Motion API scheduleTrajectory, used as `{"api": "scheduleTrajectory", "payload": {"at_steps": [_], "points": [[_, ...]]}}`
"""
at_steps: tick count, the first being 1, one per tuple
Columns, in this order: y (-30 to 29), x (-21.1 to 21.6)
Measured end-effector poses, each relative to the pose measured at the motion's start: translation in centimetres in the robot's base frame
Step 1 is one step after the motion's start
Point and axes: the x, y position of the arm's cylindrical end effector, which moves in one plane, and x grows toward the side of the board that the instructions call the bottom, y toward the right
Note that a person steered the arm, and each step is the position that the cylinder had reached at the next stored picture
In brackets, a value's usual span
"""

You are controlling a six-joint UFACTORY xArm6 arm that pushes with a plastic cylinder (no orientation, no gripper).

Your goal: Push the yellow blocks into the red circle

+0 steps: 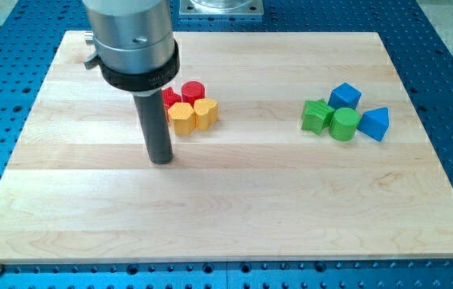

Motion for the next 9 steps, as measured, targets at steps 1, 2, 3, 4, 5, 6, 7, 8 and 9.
{"api": "scheduleTrajectory", "payload": {"at_steps": [1, 2, 3, 4, 5, 6, 7, 8, 9], "points": [[0.3, 0.1], [0.4, 0.1], [7.9, 4.2], [17.9, 6.4], [25.1, 6.3], [26.4, 3.5], [26.7, 3.1], [26.7, 3.1], [22.9, 4.0]]}}
